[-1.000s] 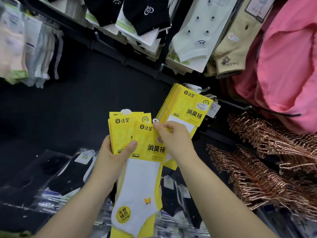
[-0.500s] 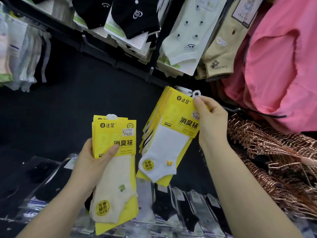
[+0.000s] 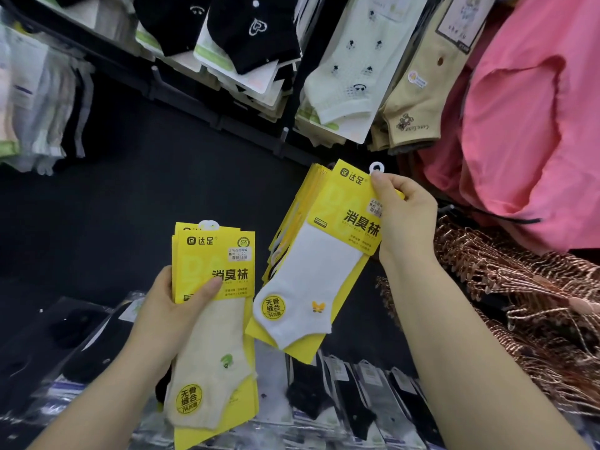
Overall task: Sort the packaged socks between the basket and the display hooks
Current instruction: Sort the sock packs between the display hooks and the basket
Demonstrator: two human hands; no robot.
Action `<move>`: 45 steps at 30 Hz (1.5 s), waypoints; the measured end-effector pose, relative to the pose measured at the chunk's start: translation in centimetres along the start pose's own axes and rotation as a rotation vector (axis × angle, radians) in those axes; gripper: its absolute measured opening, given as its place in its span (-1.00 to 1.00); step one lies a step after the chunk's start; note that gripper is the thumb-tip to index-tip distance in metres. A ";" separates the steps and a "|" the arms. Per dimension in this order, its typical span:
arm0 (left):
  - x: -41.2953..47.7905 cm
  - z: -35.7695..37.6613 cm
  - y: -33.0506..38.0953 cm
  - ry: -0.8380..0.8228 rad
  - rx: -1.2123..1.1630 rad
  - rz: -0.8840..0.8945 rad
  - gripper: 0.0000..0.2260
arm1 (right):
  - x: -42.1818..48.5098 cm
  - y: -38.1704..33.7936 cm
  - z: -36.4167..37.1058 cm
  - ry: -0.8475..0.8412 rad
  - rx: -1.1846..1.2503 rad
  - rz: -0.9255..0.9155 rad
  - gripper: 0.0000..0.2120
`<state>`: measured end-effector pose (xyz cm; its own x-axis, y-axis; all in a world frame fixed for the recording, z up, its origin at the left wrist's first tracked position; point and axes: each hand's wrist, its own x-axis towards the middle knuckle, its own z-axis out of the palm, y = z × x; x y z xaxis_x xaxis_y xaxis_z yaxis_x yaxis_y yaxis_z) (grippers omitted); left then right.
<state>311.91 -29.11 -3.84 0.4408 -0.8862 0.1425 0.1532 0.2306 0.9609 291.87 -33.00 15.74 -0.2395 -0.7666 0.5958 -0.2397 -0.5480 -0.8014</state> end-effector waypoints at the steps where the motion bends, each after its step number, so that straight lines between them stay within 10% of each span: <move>1: 0.0 0.0 0.0 -0.001 0.003 -0.003 -0.79 | 0.1 -0.1 -0.2 -0.024 0.015 0.020 -0.87; 7: -0.2 -0.1 -0.1 -0.018 0.002 -0.014 -0.71 | 1.0 0.0 -1.3 -0.211 0.109 0.158 -0.87; 29: -0.9 0.3 1.0 -0.075 -0.071 -0.043 -0.64 | 1.5 3.1 2.6 0.235 -0.627 -0.135 -0.64; 35: -1.3 1.1 1.3 -0.106 -0.109 -0.036 -0.51 | -8.1 4.7 5.2 -0.419 -0.301 0.054 -0.64; 45: -1.1 0.9 0.6 -0.213 -0.181 -0.020 -0.53 | -7.1 5.4 3.3 -0.598 -0.117 0.189 -0.73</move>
<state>310.72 -28.34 -3.25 0.2434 -0.9514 0.1888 0.3244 0.2633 0.9086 295.44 -31.58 7.01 0.2706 -0.9195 0.2851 -0.3542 -0.3705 -0.8586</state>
